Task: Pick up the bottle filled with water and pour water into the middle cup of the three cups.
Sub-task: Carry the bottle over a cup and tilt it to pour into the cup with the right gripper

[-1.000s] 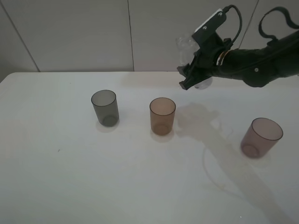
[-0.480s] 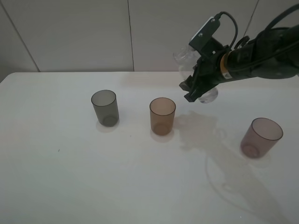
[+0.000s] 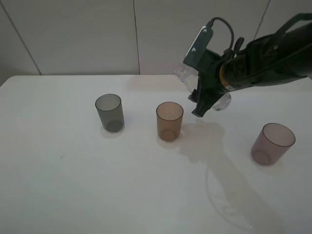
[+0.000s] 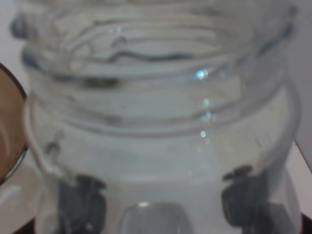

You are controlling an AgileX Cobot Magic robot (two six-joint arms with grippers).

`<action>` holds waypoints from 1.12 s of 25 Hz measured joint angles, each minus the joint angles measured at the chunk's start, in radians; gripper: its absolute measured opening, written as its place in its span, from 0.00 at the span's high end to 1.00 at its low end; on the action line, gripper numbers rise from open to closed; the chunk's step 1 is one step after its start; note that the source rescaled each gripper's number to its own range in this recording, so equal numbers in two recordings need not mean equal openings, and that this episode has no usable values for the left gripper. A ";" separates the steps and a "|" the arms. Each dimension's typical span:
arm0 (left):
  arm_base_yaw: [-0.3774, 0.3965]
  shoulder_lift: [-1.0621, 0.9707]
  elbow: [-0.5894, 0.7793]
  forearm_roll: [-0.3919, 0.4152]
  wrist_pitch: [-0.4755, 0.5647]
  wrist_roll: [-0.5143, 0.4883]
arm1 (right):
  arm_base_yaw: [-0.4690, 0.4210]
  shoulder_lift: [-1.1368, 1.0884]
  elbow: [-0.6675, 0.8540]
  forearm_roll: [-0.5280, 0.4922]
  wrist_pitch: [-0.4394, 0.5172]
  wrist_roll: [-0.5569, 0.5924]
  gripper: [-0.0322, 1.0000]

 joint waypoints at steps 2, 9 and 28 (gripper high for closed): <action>0.000 0.000 0.000 0.000 0.000 0.000 | 0.004 0.000 0.000 -0.006 0.029 0.000 0.97; 0.000 0.000 0.000 0.000 0.000 0.000 | 0.060 0.000 0.000 -0.082 0.146 -0.044 0.97; 0.000 0.000 0.000 0.000 0.000 0.000 | 0.129 -0.002 0.074 -0.364 0.256 -0.044 0.97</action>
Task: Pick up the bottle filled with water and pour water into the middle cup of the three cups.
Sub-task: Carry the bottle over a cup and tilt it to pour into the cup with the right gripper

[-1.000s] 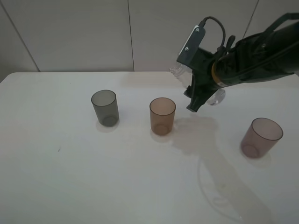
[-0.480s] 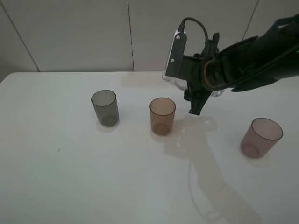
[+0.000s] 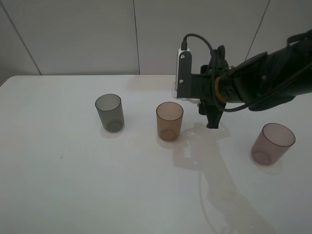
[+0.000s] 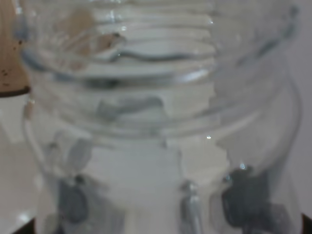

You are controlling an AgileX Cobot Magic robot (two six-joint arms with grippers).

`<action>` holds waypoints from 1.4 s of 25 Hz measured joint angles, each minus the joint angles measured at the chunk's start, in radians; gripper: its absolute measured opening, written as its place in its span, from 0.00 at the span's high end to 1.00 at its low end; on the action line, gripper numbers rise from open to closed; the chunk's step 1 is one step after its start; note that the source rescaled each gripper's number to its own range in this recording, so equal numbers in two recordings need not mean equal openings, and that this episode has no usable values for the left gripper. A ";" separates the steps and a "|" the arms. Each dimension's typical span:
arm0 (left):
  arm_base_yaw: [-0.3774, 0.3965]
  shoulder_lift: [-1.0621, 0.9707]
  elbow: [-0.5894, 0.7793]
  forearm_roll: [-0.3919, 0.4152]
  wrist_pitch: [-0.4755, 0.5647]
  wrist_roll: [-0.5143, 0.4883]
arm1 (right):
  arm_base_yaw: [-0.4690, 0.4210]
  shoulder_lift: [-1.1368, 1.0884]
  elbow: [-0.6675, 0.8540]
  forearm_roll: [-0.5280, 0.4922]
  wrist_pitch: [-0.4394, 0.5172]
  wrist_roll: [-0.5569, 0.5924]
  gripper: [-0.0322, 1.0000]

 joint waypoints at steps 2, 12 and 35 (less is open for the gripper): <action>0.000 0.000 0.000 0.000 0.000 0.000 | 0.000 0.000 0.000 -0.001 0.000 0.020 0.97; 0.000 0.000 0.000 0.000 0.000 0.000 | 0.000 0.029 0.000 -0.001 0.024 0.012 0.97; 0.000 0.000 0.000 0.000 0.000 0.000 | 0.000 0.048 -0.022 -0.001 0.081 -0.146 0.97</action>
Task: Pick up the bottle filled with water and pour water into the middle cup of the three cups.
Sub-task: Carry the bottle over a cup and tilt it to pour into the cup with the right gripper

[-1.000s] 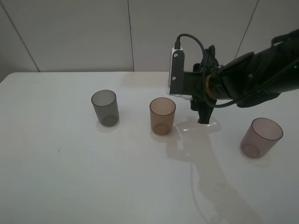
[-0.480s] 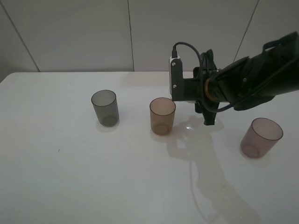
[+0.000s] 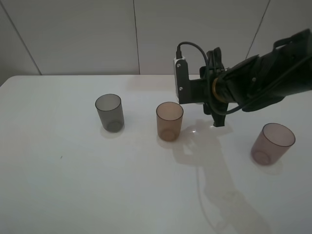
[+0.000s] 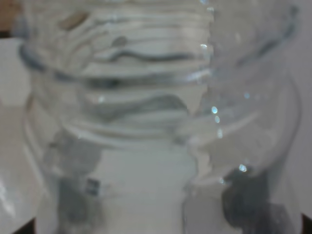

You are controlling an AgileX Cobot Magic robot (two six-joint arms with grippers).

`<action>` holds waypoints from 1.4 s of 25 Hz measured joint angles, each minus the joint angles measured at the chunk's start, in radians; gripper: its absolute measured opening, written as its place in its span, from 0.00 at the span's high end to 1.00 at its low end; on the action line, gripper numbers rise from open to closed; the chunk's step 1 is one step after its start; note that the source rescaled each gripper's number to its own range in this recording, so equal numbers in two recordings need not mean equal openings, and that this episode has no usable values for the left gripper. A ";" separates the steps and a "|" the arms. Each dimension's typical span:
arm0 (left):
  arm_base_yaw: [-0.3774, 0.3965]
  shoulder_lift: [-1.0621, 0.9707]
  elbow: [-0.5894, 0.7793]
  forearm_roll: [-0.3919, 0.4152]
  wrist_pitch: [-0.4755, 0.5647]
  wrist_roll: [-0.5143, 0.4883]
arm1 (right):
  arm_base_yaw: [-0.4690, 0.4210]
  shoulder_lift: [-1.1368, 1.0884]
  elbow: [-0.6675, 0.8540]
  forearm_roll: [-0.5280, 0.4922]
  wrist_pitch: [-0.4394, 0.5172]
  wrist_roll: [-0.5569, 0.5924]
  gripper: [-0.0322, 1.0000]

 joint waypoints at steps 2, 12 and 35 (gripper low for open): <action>0.000 0.000 0.000 0.000 0.000 0.000 | 0.000 0.000 -0.003 0.000 0.000 -0.031 0.97; 0.000 0.000 0.000 0.000 0.000 0.000 | 0.012 0.000 -0.005 0.000 0.001 -0.137 0.97; 0.000 0.000 0.000 0.000 0.000 0.000 | 0.022 0.033 -0.060 0.000 0.035 -0.247 0.97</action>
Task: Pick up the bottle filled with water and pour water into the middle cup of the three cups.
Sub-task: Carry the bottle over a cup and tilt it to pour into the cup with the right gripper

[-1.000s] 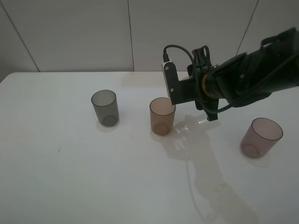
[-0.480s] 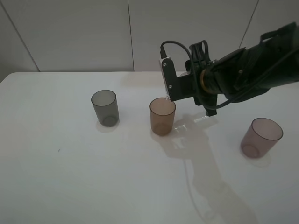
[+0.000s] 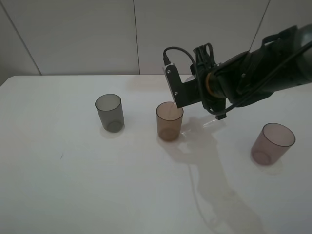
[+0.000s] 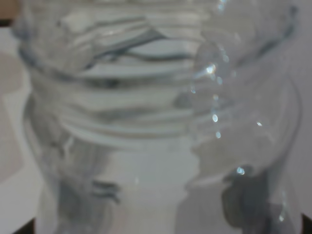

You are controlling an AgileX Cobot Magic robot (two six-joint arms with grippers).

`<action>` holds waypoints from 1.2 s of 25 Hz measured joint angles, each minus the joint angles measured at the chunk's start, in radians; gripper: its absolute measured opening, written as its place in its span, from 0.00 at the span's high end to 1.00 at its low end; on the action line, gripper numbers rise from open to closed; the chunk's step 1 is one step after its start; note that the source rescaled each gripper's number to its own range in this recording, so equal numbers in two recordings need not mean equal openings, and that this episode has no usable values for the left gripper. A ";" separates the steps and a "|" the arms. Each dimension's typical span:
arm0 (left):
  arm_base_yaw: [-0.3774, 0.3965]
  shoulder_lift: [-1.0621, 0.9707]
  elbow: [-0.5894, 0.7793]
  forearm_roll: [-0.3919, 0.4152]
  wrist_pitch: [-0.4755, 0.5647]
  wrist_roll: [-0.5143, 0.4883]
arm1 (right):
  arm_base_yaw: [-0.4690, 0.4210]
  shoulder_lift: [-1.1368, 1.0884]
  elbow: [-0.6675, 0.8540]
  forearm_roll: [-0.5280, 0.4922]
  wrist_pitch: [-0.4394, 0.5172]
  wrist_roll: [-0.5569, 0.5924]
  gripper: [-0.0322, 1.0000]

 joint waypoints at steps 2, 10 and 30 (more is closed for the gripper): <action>0.000 0.000 0.000 0.000 0.000 0.000 | 0.001 0.000 0.000 0.000 -0.001 -0.020 0.97; 0.000 0.000 0.000 0.000 0.000 0.000 | 0.001 0.000 0.000 0.000 0.002 -0.034 0.97; 0.000 0.000 0.000 0.000 0.000 0.000 | 0.001 0.000 -0.026 0.000 0.033 -0.136 0.97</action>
